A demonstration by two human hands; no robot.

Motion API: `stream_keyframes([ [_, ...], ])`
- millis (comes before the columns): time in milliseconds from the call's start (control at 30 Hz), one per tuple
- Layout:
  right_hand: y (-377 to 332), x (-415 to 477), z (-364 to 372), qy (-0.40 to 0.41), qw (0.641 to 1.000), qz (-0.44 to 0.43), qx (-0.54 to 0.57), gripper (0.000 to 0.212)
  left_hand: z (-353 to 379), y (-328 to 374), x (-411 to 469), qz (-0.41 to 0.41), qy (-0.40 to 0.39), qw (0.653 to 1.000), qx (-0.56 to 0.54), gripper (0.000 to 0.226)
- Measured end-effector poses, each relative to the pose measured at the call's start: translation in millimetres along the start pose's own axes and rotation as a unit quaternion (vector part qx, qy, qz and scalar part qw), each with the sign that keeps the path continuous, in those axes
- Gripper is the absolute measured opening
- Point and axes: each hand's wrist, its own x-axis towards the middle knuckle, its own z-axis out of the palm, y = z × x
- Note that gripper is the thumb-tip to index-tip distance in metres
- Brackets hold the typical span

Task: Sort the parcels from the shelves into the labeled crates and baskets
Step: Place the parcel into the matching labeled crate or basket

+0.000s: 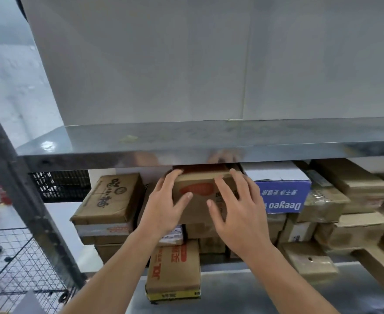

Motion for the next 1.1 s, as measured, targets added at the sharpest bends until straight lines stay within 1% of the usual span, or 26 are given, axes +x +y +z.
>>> stream_keyframes([
  [100, 6.1, 0.0, -1.7, 0.02, 0.999, -0.008, 0.025, 0.051, -1.8, -1.3, -8.6, 0.004, 0.024, 0.999, -0.03, 0.054],
  [200, 7.4, 0.8, -5.5, 0.023, 0.998, -0.007, 0.065, 0.054, -10.7, -1.3, -23.4, 0.015, 0.04, 0.999, -0.031, 0.054],
  [367, 0.3, -0.3, -18.7, -0.042, 0.987, 0.03, 0.153, 0.056, -32.5, -0.5, -53.5, 0.016, 0.06, 0.997, -0.044, 0.055],
  [433, -5.1, -2.1, -26.9, -0.081, 0.974, 0.044, 0.208, 0.057, -40.2, 1.0, -64.9, 0.015, 0.073, 0.996, -0.04, 0.055],
  [533, -18.1, -6.6, -39.8, -0.131, 0.936, 0.083, 0.315, 0.058, -49.0, 2.7, -83.7, 0.018, 0.088, 0.995, -0.051, 0.055],
  [600, -29.2, -12.0, -47.5, -0.156, 0.919, 0.108, 0.346, 0.062, -52.3, 4.2, -98.0, 0.012, 0.087, 0.995, -0.038, 0.058],
  [667, -41.9, -21.3, -52.8, -0.17, 0.906, 0.141, 0.361, 0.069, -55.7, 6.6, -112.4, 0.008, 0.082, 0.996, -0.029, 0.058],
  [700, -48.6, -27.4, -54.5, -0.169, 0.9, 0.158, 0.369, 0.069, -58.0, 8.5, -119.5, 0.011, 0.075, 0.997, -0.033, 0.056],
  [733, -54.9, -34.6, -55.9, -0.163, 0.895, 0.174, 0.377, 0.068, -61.0, 11.0, -126.5, 0.01, 0.067, 0.996, -0.05, 0.053],
  [767, -60.6, -42.5, -57.7, -0.153, 0.889, 0.191, 0.388, 0.067, -64.5, 14.6, -133.4, 0.006, 0.056, 0.994, -0.098, 0.051],
  [800, -65.7, -50.9, -60.8, -0.145, 0.879, 0.209, 0.403, 0.068, -68.3, 18.0, -140.1, -0.011, 0.053, 0.983, -0.177, 0.047],
  [867, -75.7, -68.6, -67.5, -0.136, 0.857, 0.241, 0.435, 0.071, -78.2, 24.1, -154.0, -0.078, 0.072, 0.933, -0.344, 0.041],
  [900, -80.5, -79.0, -70.1, -0.132, 0.848, 0.251, 0.447, 0.071, -83.3, 27.1, -161.7, -0.104, 0.092, 0.913, -0.385, 0.039],
  [967, -91.8, -101.3, -75.7, -0.123, 0.831, 0.268, 0.472, 0.066, -89.0, 27.9, -177.5, -0.152, 0.128, 0.906, -0.373, 0.032],
  [1033, -103.6, -121.7, -82.1, -0.099, 0.799, 0.286, 0.519, 0.054, -91.0, 29.2, -194.5, -0.219, 0.121, 0.904, -0.345, 0.029],
  [1067, -109.6, -130.2, -87.1, -0.088, 0.778, 0.297, 0.547, 0.048, -90.7, 29.3, -203.7, -0.253, 0.106, 0.887, -0.37, 0.034],
  [1100, -114.4, -138.1, -91.6, -0.081, 0.757, 0.308, 0.57, 0.045, -90.1, 28.5, -212.8, -0.283, 0.089, 0.858, -0.42, 0.043],
])
